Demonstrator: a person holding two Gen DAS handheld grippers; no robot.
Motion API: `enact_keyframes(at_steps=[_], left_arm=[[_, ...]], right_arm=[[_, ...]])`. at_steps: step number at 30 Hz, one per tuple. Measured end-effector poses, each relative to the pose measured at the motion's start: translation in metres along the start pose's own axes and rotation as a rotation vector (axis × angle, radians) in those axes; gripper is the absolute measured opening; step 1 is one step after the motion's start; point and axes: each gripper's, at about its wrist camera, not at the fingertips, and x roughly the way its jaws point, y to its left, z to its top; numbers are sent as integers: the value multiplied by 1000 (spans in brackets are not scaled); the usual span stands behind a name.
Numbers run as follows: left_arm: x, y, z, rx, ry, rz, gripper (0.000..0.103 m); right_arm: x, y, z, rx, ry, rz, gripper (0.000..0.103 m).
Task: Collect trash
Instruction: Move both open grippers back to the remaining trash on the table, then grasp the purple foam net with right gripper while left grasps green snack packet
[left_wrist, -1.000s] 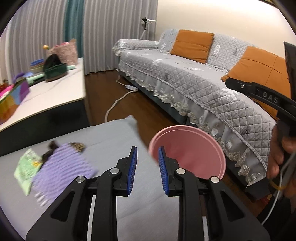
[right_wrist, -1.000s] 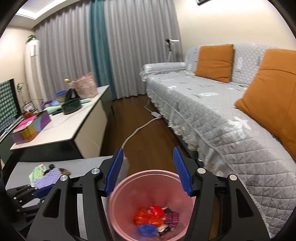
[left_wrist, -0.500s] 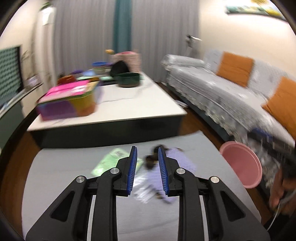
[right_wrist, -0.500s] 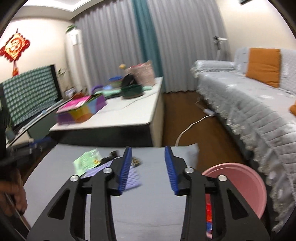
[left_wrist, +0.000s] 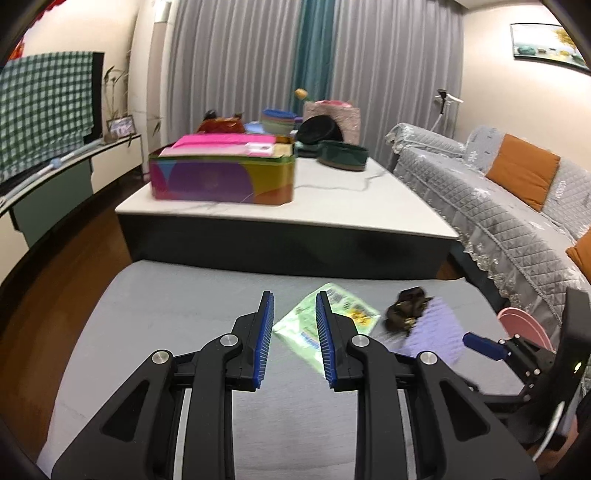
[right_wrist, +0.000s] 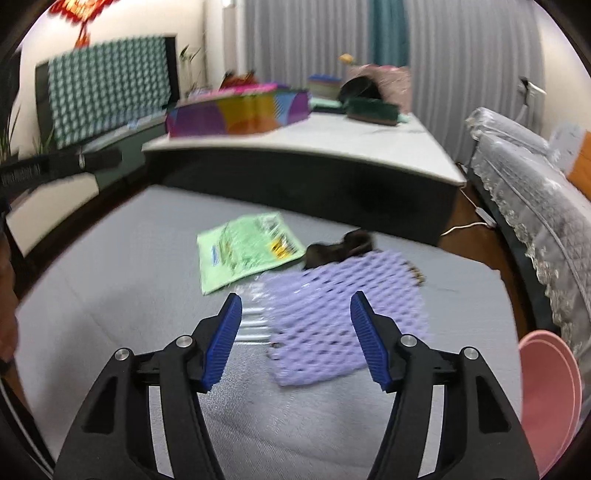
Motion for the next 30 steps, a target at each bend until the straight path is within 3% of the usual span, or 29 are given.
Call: enact_keyframes(at_steps=[5,7,9,12,21,30], left_arm=[[16,18,-6,-29,26,17,24],[26,20,-8,-36,44,16,24],[35,18,-10,-35,56,12,24],[53,12,-11,-33,74,-5,24],[101,-37,-14,-30,126,-69,24],[158,-89,-13,-63,170,43,24]], right_arm=[[27,13,-8,-71,62,-60,57],[31,9,-10,-57,86,-65,44],[31,3,-11,-38,95,-49,22],[25,-5,-9,-21,79,-40,6],[-14,-48,-6,51,-9,-71,4],[-40,-86,-13,105,-42,-91,4]])
